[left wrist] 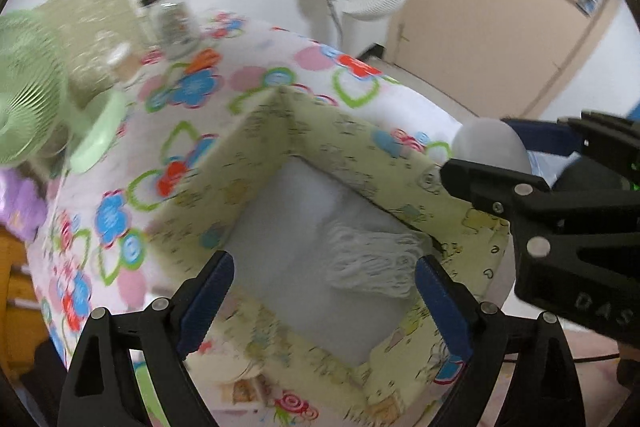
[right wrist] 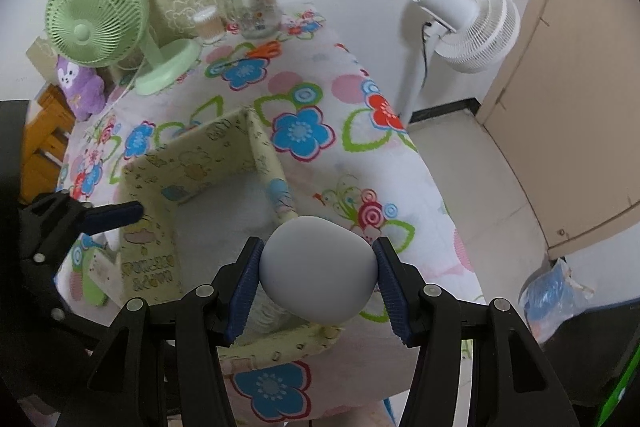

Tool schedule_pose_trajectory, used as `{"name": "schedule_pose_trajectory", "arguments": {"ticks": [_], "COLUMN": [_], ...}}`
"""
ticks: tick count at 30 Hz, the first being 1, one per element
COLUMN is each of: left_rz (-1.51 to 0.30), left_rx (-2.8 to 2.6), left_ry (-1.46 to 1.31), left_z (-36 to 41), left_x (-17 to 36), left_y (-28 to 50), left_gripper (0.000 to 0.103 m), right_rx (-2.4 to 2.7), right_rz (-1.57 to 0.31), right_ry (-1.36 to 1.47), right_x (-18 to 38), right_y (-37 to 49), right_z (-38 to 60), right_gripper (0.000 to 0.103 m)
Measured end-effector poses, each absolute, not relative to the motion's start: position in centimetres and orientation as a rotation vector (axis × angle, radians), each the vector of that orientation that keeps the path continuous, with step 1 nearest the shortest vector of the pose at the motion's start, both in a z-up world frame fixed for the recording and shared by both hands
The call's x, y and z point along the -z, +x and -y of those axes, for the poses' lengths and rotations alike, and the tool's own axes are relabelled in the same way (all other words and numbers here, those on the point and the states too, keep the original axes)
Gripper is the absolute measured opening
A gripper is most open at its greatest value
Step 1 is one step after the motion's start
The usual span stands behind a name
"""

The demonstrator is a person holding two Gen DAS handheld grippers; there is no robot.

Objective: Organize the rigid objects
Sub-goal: 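Lower the clear box into the fabric storage box and open the left tool, then lower the earbud case into the storage box and open the right tool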

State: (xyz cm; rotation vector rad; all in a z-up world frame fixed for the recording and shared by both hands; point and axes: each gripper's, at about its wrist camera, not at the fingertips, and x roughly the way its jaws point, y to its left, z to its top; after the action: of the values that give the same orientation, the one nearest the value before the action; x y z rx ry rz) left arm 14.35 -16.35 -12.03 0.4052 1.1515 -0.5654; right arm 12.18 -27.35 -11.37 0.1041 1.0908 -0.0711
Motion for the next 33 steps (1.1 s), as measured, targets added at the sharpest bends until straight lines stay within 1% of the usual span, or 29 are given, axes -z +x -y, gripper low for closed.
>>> {"name": "schedule_pose_trajectory", "arguments": {"ticks": [6, 17, 29, 31, 32, 33], "left_rz": [-1.143, -1.225, -1.273, -1.274, -1.274, -1.275], "left_rx": [0.440, 0.277, 0.254, 0.262, 0.265, 0.270], "left_ry": [0.338, 0.230, 0.230, 0.239, 0.243, 0.247], "left_z": [12.6, 6.7, 5.2, 5.2, 5.2, 5.2], "left_x": [11.3, 12.1, 13.9, 14.0, 14.0, 14.1], "left_y": [13.6, 12.0, 11.3, 11.2, 11.2, 11.1], "left_gripper": [0.094, 0.094, 0.094, 0.094, 0.094, 0.094], "right_rx": [0.002, -0.107, -0.120, -0.106, -0.100, -0.093], "right_rz": [-1.087, -1.152, -1.235, -1.246, -1.243, -1.235], "right_ry": [0.063, 0.008, 0.032, 0.055, 0.063, 0.068], "right_x": [10.9, 12.9, 16.3, 16.7, 16.7, 16.6], "right_y": [12.6, 12.3, 11.2, 11.1, 11.0, 10.8], "right_z": [25.1, 20.6, 18.6, 18.7, 18.8, 18.9], "right_gripper": [0.058, 0.058, 0.059, 0.060, 0.063, 0.069]}}
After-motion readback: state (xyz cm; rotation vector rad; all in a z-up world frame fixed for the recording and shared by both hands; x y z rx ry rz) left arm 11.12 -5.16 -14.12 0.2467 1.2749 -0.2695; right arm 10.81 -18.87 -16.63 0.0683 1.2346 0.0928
